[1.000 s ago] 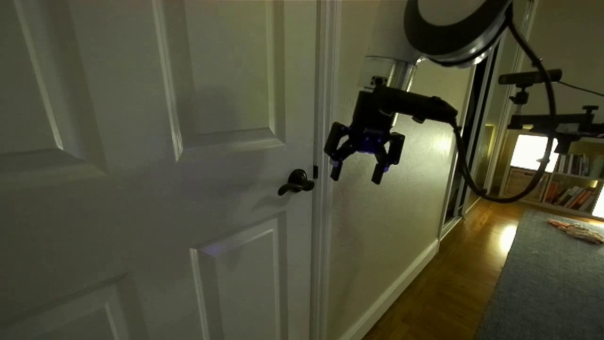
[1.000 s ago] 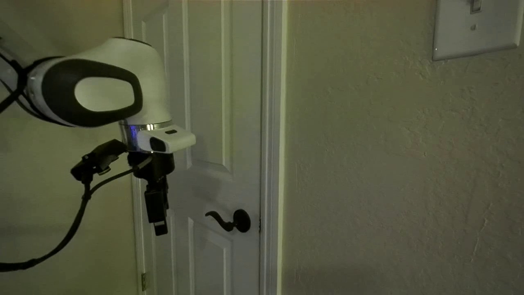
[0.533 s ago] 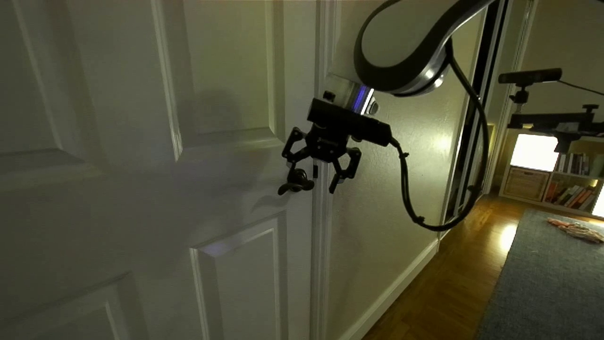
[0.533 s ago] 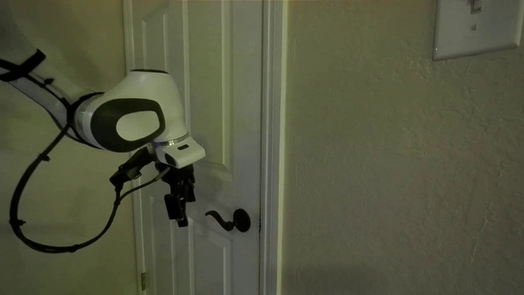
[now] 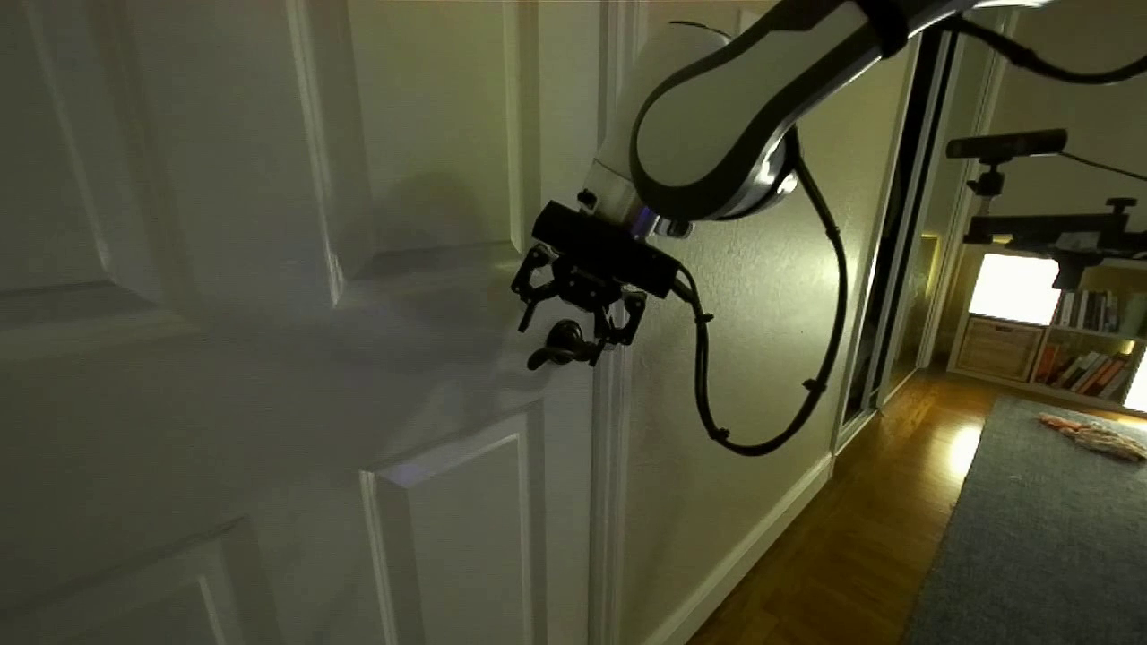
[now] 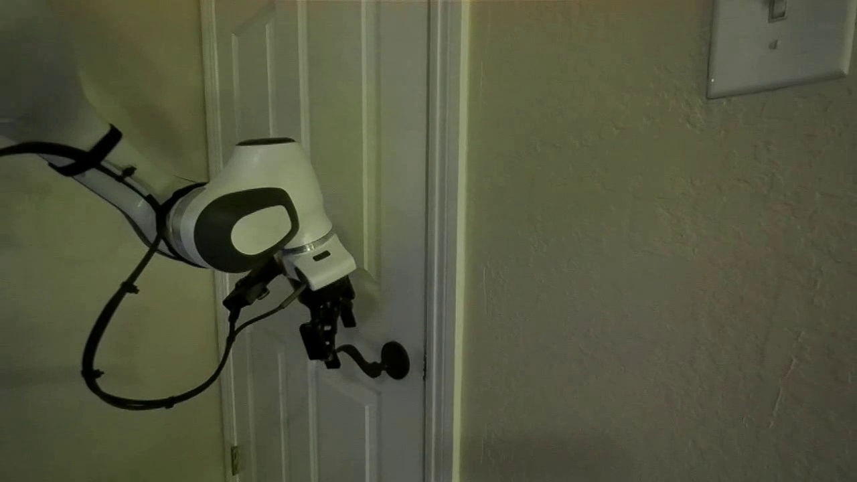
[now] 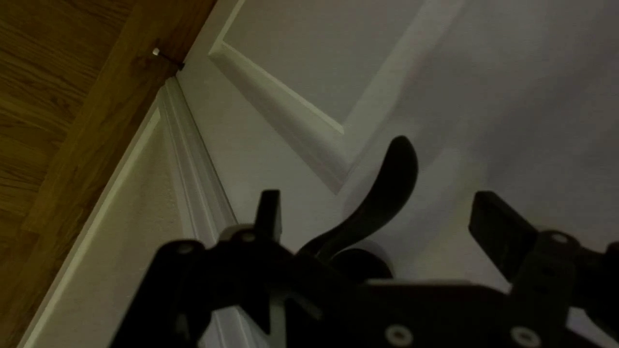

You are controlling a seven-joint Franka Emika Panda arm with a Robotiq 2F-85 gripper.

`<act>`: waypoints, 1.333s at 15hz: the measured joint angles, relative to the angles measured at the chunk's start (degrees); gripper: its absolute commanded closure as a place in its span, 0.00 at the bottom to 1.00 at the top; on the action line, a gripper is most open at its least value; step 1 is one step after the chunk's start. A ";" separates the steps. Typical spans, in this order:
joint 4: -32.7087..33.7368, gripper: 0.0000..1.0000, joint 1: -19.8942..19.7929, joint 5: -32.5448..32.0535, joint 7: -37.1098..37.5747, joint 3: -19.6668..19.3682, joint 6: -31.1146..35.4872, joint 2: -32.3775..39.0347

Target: Open the door

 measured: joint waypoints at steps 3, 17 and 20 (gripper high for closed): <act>2.65 0.37 0.08 0.05 1.05 0.10 0.01 1.97; 3.72 0.86 0.18 0.27 2.23 0.17 -0.83 3.32; 3.61 0.86 0.19 0.21 2.07 0.18 -0.78 3.66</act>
